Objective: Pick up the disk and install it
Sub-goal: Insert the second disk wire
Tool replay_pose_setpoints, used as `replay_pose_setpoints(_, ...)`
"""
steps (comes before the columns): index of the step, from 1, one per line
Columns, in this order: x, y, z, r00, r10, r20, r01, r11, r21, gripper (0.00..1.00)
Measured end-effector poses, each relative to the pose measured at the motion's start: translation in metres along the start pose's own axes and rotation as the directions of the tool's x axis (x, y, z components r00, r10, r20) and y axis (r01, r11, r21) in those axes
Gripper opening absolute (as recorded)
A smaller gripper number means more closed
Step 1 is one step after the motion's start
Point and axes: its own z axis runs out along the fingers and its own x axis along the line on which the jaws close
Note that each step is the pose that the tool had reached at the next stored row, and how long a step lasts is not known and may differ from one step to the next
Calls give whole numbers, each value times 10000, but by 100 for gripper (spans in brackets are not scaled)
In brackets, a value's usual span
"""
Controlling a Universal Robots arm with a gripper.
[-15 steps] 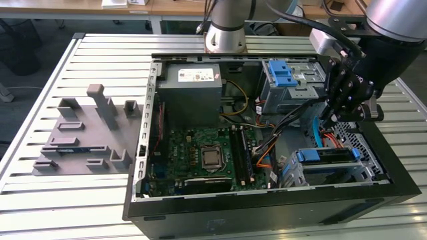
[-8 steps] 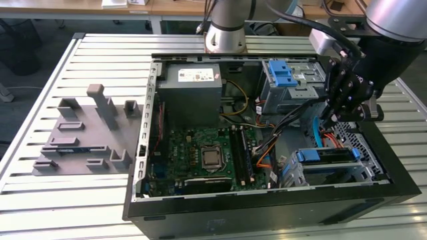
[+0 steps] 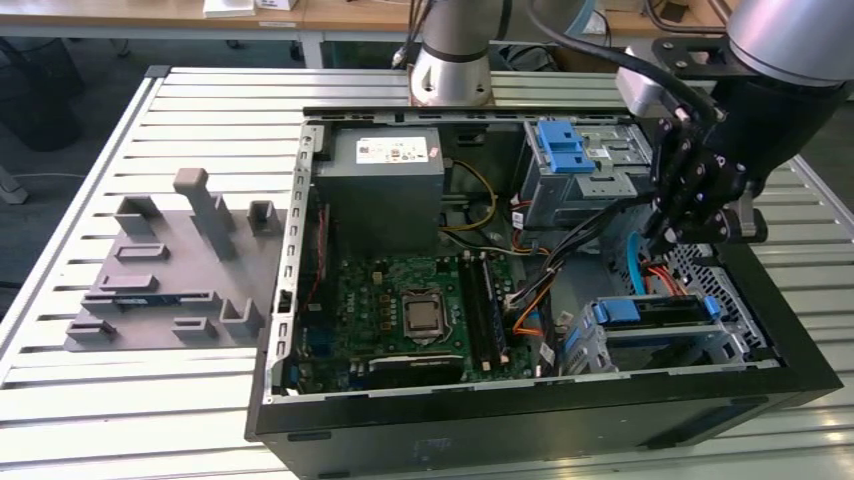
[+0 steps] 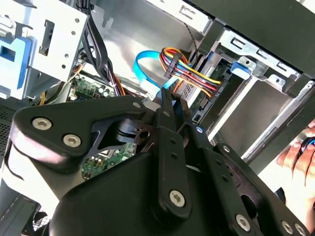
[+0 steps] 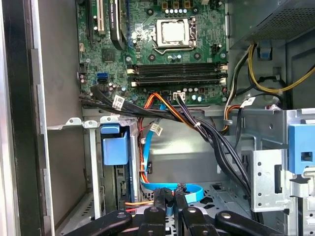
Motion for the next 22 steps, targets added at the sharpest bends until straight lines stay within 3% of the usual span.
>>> replay_pose_setpoints(9, 35, 0, 22, 10000, -4, -16, 4, 10000, 4, 20)
replay_pose_setpoints(16, 36, 0, 22, 10000, -8, -97, 8, 10000, 8, 20)
replay_pose_setpoints(22, 37, 1, 24, 9995, -15, -301, 15, 10000, 17, 20)
